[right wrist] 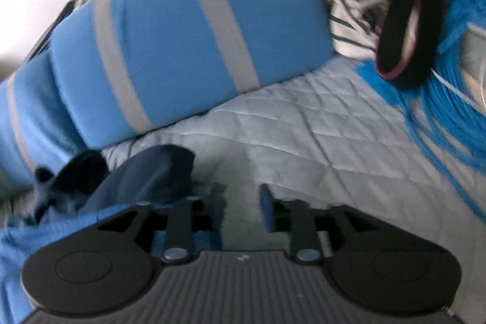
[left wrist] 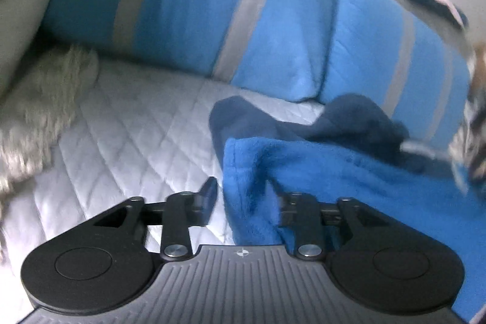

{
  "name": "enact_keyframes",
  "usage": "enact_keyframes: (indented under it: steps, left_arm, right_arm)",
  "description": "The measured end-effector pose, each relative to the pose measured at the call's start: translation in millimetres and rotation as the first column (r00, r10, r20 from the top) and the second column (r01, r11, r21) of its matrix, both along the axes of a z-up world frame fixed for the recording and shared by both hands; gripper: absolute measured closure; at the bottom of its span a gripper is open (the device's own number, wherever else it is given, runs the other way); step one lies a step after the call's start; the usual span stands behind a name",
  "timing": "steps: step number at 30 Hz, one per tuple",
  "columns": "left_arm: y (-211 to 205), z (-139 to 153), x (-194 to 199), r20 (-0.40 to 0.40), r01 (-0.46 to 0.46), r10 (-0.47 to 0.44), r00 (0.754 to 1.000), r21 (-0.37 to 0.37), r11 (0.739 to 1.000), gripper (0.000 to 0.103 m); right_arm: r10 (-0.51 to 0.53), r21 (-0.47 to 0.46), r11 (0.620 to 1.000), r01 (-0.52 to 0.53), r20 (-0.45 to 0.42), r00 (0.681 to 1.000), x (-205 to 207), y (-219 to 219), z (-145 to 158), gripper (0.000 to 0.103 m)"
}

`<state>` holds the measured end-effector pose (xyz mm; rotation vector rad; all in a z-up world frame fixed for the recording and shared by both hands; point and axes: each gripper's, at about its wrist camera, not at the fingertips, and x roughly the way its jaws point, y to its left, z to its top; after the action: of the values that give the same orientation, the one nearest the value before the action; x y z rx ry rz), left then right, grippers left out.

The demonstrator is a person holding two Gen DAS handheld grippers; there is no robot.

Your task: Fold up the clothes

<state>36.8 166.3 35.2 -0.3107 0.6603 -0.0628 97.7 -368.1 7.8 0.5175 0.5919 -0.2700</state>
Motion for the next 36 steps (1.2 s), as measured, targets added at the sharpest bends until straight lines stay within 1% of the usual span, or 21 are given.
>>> enact_keyframes:
  steps: [1, 3, 4, 5, 7, 8, 9, 11, 14, 16, 19, 20, 21, 22, 23, 24, 27, 29, 31, 36]
  left_arm:
    - [5.8, -1.4, 2.0, -0.011, -0.015, 0.014, 1.0, -0.044, 0.999, 0.059]
    - [15.8, -4.2, 5.6, -0.026, -0.032, 0.029, 0.999, -0.122, 0.992, 0.055]
    - [20.8, -5.5, 7.0, -0.033, -0.041, 0.037, 0.999, -0.165, 0.985, 0.055]
    - [26.0, -6.6, 7.6, -0.038, -0.051, 0.043, 0.998, -0.215, 0.975, 0.054]
    - [35.5, -8.5, 5.9, -0.04, -0.066, 0.056, 0.998, -0.304, 0.95, 0.052]
    - [39.1, -9.1, 4.6, -0.039, -0.073, 0.064, 0.997, -0.336, 0.939, 0.052]
    - [41.2, -8.9, 4.5, -0.036, -0.081, 0.073, 0.997, -0.348, 0.934, 0.052]
    - [44.5, -9.4, 5.2, -0.028, -0.083, 0.078, 0.997, -0.356, 0.931, 0.052]
    - [44.5, -10.7, 11.1, -0.025, -0.06, 0.054, 0.998, -0.345, 0.937, 0.052]
    - [40.4, -10.4, 16.1, -0.024, -0.037, 0.03, 0.999, -0.322, 0.946, 0.052]
    - [32.3, -8.4, 21.4, -0.02, -0.01, 0.004, 1.0, -0.279, 0.96, 0.053]
    - [29.8, -7.4, 22.2, -0.018, -0.006, 0.001, 1.0, -0.265, 0.964, 0.063]
    - [27.3, -6.4, 23.0, -0.015, -0.002, -0.001, 1.0, -0.251, 0.968, 0.077]
    - [24.8, -5.5, 23.8, -0.012, 0.001, -0.004, 1.0, -0.236, 0.972, 0.078]
    - [22.3, -4.5, 24.7, -0.01, 0.005, -0.007, 1.0, -0.222, 0.975, 0.083]
    - [22.2, -3.8, 24.9, -0.008, 0.001, -0.003, 1.0, -0.219, 0.976, 0.084]
    - [35.9, -5.3, 23.7, -0.023, -0.047, 0.042, 0.999, -0.28, 0.959, 0.085]
    - [41.1, -7.9, 24.0, -0.045, -0.08, 0.07, 0.997, -0.292, 0.953, 0.085]
    - [42.5, -8.6, 25.8, -0.062, -0.1, 0.086, 0.994, -0.283, 0.954, 0.085]
    - [37.0, -9.1, 30.6, -0.093, -0.116, 0.097, 0.991, -0.226, 0.967, 0.085]
  right_arm:
    - [-0.014, 0.021, 1.0, 0.014, 0.004, 1.0, -0.2, -2.5, -0.4, 0.025]
    - [-0.011, 0.026, 1.0, 0.011, 0.011, 1.0, 2.6, -1.4, 1.4, 0.022]
    - [-0.005, 0.017, 1.0, 0.005, 0.01, 1.0, 3.9, 0.9, 3.0, 0.018]
    - [0.0, 0.006, 1.0, 0.0, 0.009, 1.0, 4.6, 3.7, 4.5, 0.014]
    - [0.009, -0.002, 1.0, -0.009, 0.016, 1.0, 4.2, 6.9, 7.4, 0.012]
    - [0.013, 0.001, 1.0, -0.013, 0.021, 1.0, 3.6, 7.1, 8.5, 0.011]
    - [0.015, 0.006, 1.0, -0.016, 0.027, 1.0, 2.7, 6.5, 9.5, 0.01]
    - [0.016, 0.029, 0.999, -0.017, 0.037, 0.999, -0.6, 2.8, 10.3, 0.006]
    - [0.005, 0.074, 0.997, -0.008, 0.046, 0.999, -6.0, -3.9, 10.0, 0.004]
    - [-0.008, 0.101, 0.995, 0.004, 0.042, 0.999, -8.2, -7.2, 8.5, 0.004]
    - [-0.019, 0.108, 0.994, 0.015, 0.037, 0.999, -9.2, -9.1, 7.4, 0.003]
    - [-0.021, 0.106, 0.994, 0.017, 0.035, 0.999, -9.0, -9.3, 7.2, 0.003]
    - [-0.022, 0.105, 0.994, 0.018, 0.033, 0.999, -8.7, -9.3, 7.0, 0.003]
    - [-0.02, 0.105, 0.994, 0.016, 0.031, 0.999, -8.3, -9.3, 6.7, 0.003]
    - [-0.016, 0.106, 0.994, 0.013, 0.032, 0.999, -7.9, -9.2, 6.4, 0.003]
    - [-0.012, 0.108, 0.994, 0.009, 0.032, 0.999, -7.5, -9.2, 6.0, 0.003]
    - [0.009, 0.128, 0.992, -0.013, 0.03, 1.0, -5.3, -9.7, 4.0, 0.003]
    - [0.023, 0.16, 0.987, -0.029, 0.035, 0.999, -4.2, -11.2, 2.5, 0.003]
    - [0.043, 0.202, 0.978, -0.051, 0.044, 0.998, -2.4, -13.1, 0.3, 0.003]
    - [0.109, 0.294, 0.949, -0.115, 0.037, 0.993, 11.8, -20.5, -9.6, 0.003]
